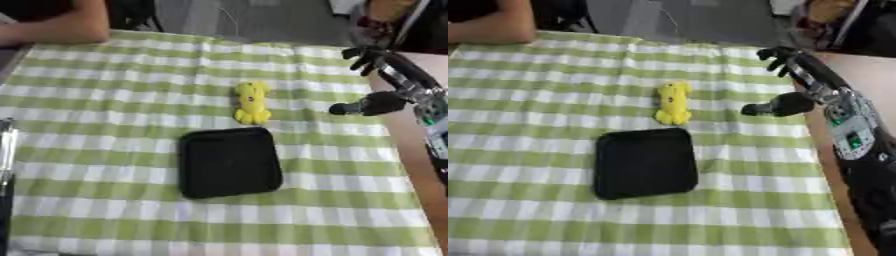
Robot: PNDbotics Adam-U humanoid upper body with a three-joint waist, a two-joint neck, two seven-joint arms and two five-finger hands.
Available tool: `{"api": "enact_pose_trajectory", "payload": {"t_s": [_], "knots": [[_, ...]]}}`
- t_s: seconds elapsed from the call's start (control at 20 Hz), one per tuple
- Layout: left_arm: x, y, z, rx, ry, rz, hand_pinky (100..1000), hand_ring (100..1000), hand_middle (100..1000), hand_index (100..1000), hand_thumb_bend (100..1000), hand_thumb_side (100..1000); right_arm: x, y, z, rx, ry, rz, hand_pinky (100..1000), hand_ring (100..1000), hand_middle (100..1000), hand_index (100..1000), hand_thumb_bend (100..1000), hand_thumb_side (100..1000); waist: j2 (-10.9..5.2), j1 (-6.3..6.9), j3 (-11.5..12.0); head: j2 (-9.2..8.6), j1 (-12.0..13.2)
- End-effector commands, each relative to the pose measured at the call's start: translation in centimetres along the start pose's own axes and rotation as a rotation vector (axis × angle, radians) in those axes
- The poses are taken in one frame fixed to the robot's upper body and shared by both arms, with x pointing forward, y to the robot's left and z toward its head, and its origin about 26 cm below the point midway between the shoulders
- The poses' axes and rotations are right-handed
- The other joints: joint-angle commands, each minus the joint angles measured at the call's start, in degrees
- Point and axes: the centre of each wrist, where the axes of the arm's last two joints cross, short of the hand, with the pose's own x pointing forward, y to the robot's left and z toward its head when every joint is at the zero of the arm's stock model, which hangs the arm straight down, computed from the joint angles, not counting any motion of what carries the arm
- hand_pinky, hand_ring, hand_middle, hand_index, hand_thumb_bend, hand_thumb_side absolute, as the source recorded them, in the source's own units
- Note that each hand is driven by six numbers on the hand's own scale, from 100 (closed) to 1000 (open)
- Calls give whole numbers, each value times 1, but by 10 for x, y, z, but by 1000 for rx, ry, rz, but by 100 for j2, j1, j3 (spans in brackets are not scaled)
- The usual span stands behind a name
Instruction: Pick up objects on the table and place them in the box.
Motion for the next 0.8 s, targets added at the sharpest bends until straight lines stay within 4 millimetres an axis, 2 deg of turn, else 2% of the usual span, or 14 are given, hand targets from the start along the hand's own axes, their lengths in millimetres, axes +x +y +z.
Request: {"api": "enact_pose_trajectory", "payload": {"t_s": [0.05,0.4,0.8], "knots": [[4,1,-5,-5,-21,8,488,569,746,873,350,827,-1,-12,-6,5,7,33,656,739,820,913,901,491,-92,19,5,-65,-56],[5,-1,-5,-15,-23,15,489,570,746,873,349,828,-10,-7,-9,38,51,28,642,734,818,907,906,443,-83,21,29,-84,-56],[4,-2,-4,-26,-22,19,489,570,747,874,350,829,-22,-2,-9,46,122,-15,582,721,811,901,901,392,-79,22,41,-91,-50]]}}
